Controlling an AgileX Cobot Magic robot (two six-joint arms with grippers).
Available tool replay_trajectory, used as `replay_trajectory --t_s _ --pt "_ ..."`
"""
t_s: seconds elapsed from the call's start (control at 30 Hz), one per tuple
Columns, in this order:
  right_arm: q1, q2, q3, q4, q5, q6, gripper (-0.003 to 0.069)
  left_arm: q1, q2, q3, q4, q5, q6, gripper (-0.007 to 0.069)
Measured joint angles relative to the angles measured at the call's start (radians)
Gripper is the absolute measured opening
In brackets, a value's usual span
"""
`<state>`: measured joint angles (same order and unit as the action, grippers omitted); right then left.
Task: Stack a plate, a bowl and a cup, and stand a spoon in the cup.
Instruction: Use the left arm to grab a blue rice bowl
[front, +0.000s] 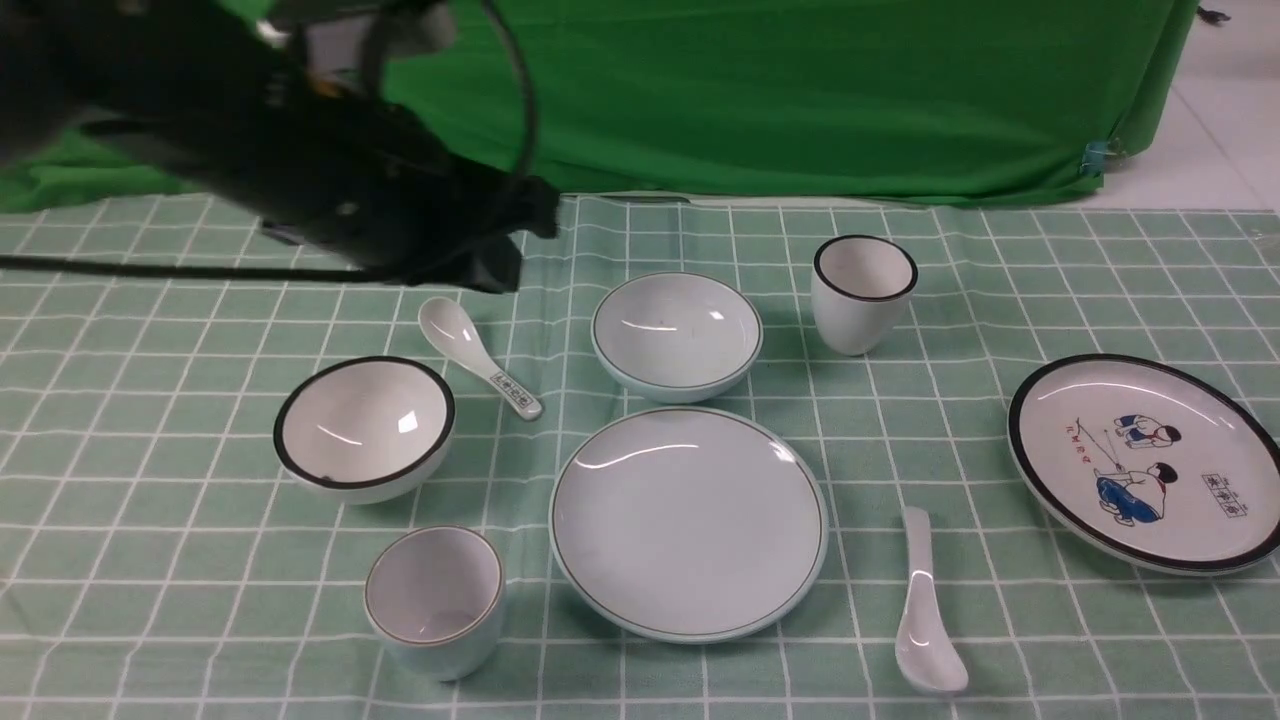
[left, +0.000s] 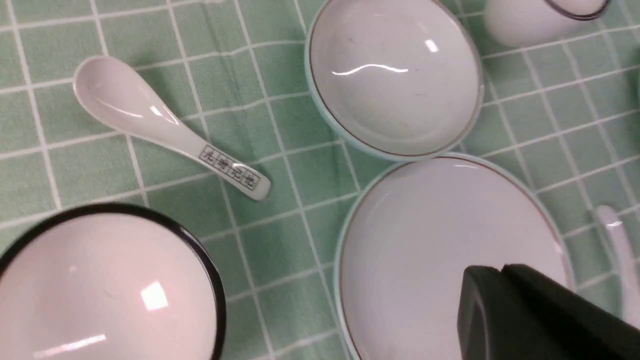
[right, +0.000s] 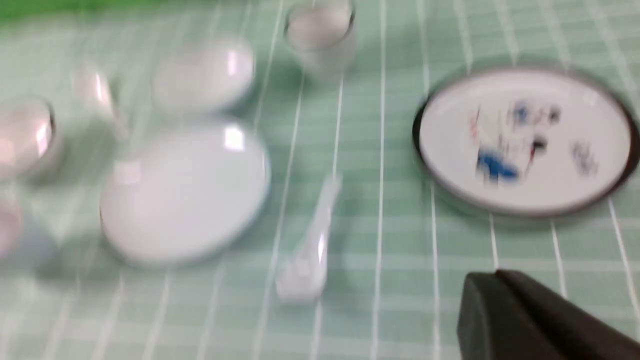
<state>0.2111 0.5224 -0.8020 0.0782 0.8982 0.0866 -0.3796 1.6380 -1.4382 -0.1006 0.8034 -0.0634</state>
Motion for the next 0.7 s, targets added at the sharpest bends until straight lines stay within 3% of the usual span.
replay_trajectory --t_s 0.1,0.23,0.37,0.47,0.5,0.53,0.67,0.7 --pt "0.034 0.107 -0.103 -0.018 0.114 -0.04 0.0024 -0.019 0.112 -0.12 0.052 0.036 -0.038 0.0001" --pt "0.052 0.154 -0.132 -0.021 0.11 -0.051 0.0025 -0.02 0.262 -0.288 0.056 0.054 -0.065 0.0013" --pt "0.054 0.155 -0.129 -0.021 0.106 -0.041 0.0027 -0.02 0.38 -0.39 0.101 0.027 -0.071 0.0084" --pt "0.054 0.155 -0.121 -0.021 0.108 -0.039 0.0032 -0.02 0.47 -0.419 0.115 -0.017 -0.118 0.0223" --pt "0.054 0.155 -0.121 -0.021 0.109 -0.039 0.0033 -0.02 0.478 -0.419 0.116 -0.018 -0.121 0.0223" --pt "0.054 0.155 -0.121 -0.021 0.111 -0.039 0.0034 -0.02 0.503 -0.42 0.119 -0.027 -0.137 0.0297" --pt "0.054 0.155 -0.12 -0.021 0.111 -0.039 0.0036 -0.02 0.57 -0.42 0.11 -0.04 -0.153 0.0455" --pt "0.054 0.155 -0.12 -0.021 0.111 -0.039 0.0037 -0.02 0.573 -0.42 0.107 -0.041 -0.153 0.0461"
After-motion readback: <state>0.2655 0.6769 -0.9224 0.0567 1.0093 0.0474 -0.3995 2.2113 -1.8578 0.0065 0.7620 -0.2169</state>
